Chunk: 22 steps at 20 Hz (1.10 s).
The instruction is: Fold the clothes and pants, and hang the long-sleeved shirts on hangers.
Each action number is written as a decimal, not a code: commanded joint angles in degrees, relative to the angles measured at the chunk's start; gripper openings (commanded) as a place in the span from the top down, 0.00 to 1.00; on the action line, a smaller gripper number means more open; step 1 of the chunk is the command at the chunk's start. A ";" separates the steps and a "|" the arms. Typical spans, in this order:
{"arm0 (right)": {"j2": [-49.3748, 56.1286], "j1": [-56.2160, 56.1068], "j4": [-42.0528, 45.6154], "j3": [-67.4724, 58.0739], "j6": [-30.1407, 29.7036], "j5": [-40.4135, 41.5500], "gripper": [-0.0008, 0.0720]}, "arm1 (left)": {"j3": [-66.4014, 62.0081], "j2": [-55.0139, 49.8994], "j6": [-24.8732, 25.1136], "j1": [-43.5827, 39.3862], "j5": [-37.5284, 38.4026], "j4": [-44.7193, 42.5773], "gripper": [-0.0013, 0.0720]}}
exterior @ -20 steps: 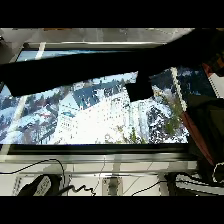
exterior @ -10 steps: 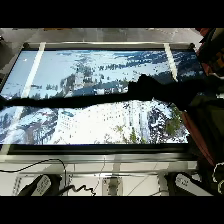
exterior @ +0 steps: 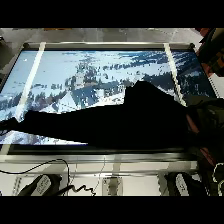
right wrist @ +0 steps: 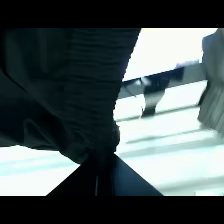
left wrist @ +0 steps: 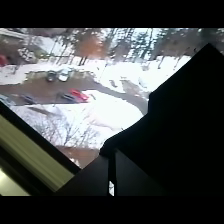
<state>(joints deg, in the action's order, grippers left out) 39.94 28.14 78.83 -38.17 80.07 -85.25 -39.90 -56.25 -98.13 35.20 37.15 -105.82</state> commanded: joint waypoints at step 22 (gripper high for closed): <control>-2.29 0.02 0.33 2.93 -0.07 -1.95 0.12 | -0.09 -11.89 6.03 -0.42 6.91 -13.94 0.00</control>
<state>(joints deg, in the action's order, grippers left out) 37.69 28.14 80.20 -35.14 79.94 -91.85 -39.72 -68.20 -92.29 35.09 43.51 -119.46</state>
